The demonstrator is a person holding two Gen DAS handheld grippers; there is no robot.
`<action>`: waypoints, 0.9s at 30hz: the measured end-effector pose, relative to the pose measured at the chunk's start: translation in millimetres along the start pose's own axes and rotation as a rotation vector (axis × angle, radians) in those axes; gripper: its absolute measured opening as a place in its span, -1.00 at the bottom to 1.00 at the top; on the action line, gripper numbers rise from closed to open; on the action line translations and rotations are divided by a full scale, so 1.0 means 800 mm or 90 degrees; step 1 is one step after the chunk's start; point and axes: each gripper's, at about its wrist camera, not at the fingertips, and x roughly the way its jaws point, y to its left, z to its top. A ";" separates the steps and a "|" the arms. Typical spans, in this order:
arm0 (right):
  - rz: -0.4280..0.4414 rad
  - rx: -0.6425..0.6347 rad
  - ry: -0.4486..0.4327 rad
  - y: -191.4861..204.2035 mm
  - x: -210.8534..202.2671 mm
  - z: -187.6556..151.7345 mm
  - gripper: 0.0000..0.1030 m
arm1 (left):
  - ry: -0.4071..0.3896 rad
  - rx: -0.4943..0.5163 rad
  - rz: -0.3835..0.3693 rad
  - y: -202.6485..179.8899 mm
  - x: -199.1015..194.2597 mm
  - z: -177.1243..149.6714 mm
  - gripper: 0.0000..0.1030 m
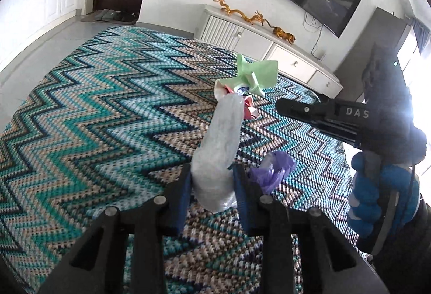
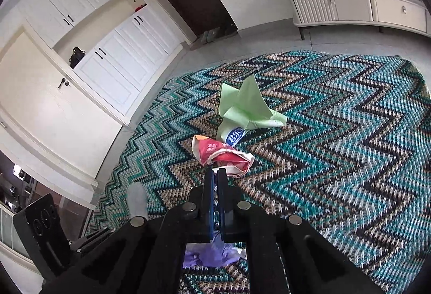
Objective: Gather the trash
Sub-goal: 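Grasp the white plastic bag with the left tool while the right tool reaches the purple wrapper, then grasp the red chip bag with the right tool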
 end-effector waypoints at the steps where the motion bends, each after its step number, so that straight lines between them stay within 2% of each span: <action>1: -0.009 0.000 0.000 -0.001 0.002 0.000 -0.79 | -0.002 0.000 0.001 0.000 -0.002 0.001 -0.44; 2: -0.015 -0.004 -0.001 -0.001 0.004 0.000 -0.45 | -0.005 -0.001 0.002 0.003 -0.003 0.001 -0.44; 4: -0.026 -0.018 -0.003 0.003 0.011 0.003 -0.02 | -0.012 -0.003 -0.002 0.007 -0.003 0.001 -0.44; 6: -0.037 -0.042 -0.007 0.009 0.018 0.006 -0.01 | -0.018 -0.007 -0.012 0.011 0.000 0.002 -0.44; 8: -0.044 -0.075 -0.009 0.014 0.026 0.011 0.15 | -0.024 -0.009 -0.021 0.014 0.003 0.003 -0.44; 12: -0.081 -0.162 -0.012 0.028 0.047 0.016 0.18 | -0.035 -0.013 -0.044 0.022 0.006 0.004 -0.44; 19: -0.106 -0.190 0.028 0.024 0.094 0.013 0.17 | -0.037 -0.024 -0.071 0.035 0.011 0.003 -0.44; 22: -0.102 -0.187 0.023 0.023 0.098 0.011 -0.08 | -0.037 -0.024 -0.074 0.034 0.012 0.000 -0.44; 27: -0.099 -0.190 0.021 0.024 0.093 0.005 -0.18 | -0.039 -0.020 -0.074 0.031 0.012 0.000 -0.44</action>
